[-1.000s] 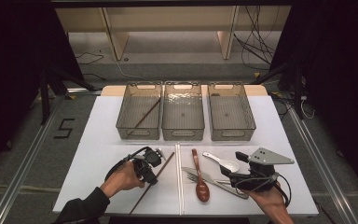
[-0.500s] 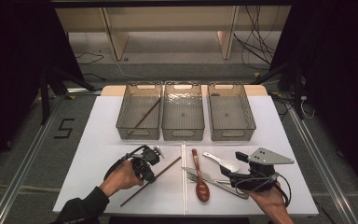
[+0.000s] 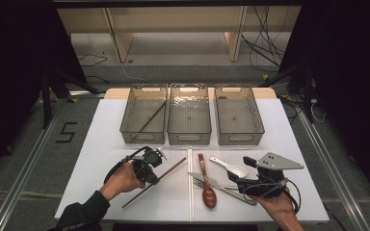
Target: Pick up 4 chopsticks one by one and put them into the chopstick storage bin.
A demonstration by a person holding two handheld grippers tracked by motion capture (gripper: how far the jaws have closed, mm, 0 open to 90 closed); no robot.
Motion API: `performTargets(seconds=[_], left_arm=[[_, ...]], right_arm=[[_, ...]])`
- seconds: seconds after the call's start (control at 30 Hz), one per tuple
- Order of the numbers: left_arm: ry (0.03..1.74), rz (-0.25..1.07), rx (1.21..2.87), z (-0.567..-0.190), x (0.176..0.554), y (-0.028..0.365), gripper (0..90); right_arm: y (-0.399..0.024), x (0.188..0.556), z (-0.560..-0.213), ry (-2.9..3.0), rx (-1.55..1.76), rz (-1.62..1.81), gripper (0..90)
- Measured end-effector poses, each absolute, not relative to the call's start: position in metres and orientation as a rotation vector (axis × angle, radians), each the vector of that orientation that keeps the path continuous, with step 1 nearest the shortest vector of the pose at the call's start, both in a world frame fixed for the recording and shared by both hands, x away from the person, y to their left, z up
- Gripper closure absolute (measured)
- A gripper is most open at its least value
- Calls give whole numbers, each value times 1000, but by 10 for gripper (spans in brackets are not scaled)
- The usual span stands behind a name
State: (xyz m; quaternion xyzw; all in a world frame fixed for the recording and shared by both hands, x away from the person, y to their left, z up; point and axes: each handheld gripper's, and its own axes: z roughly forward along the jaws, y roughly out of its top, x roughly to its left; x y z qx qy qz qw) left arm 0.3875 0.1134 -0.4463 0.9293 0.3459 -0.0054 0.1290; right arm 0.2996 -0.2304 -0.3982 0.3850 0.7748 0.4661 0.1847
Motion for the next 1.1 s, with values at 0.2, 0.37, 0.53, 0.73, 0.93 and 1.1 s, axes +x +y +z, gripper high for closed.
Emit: performTargets(seconds=[0.2, 0.37, 0.53, 0.73, 0.93, 1.1], left_arm=[[1006, 3, 2644, -436, 390, 120, 844], [1001, 31, 2584, -423, 392, 126, 844], [1001, 49, 2537, -412, 395, 133, 844], [997, 60, 2492, -402, 401, 140, 843], [1013, 93, 2431, -388, 412, 148, 843], [1043, 127, 2367, -377, 427, 157, 843]], right_arm=[[-230, 300, -398, 2184, 1085, 1314, 270], [-230, 300, -398, 2187, 1086, 1314, 270], [-231, 300, -398, 2185, 1090, 1314, 270], [-231, 300, -399, 2183, 1091, 1313, 270], [-231, 300, -399, 2180, 1094, 1317, 270], [-231, 300, -399, 2180, 1101, 1318, 270]])
